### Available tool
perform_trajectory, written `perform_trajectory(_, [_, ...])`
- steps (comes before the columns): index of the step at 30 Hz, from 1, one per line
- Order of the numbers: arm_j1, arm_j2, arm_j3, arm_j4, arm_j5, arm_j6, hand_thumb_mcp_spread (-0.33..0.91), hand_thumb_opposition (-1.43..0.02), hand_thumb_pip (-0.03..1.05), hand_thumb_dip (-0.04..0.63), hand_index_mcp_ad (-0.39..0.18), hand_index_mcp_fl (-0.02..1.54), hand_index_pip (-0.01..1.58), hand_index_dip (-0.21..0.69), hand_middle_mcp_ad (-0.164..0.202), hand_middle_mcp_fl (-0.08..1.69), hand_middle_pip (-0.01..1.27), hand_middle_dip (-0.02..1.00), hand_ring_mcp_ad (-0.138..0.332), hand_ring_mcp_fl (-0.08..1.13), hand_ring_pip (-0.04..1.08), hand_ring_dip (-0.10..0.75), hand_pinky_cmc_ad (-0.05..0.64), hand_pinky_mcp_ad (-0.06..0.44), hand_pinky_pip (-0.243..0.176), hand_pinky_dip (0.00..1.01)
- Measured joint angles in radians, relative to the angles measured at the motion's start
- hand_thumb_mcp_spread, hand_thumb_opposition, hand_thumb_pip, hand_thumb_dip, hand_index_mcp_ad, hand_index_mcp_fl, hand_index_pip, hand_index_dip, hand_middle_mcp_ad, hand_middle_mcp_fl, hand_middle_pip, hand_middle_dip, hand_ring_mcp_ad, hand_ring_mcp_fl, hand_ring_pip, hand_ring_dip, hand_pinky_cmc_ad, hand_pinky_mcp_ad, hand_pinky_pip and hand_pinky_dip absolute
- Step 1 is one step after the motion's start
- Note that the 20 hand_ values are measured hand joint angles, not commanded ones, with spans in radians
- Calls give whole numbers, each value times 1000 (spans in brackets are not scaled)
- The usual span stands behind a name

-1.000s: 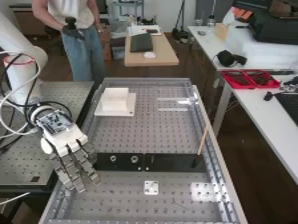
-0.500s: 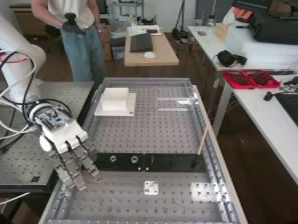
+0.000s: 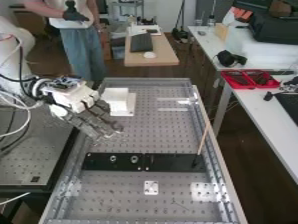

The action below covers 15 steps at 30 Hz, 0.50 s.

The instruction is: Grab the smaller nut and place it in the white container

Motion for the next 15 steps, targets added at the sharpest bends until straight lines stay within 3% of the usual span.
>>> perform_trajectory(7, [65,64,6,-99,-235,54,431,-848,724,234,-73,255,1545,72,63,243,126,253,164,63,94,87,328,152,-12,346])
perform_trajectory(15, [128,62,32,-156,-418,96,431,-848,724,234,-73,253,1545,72,65,239,126,253,164,63,98,87,328,152,-12,330])
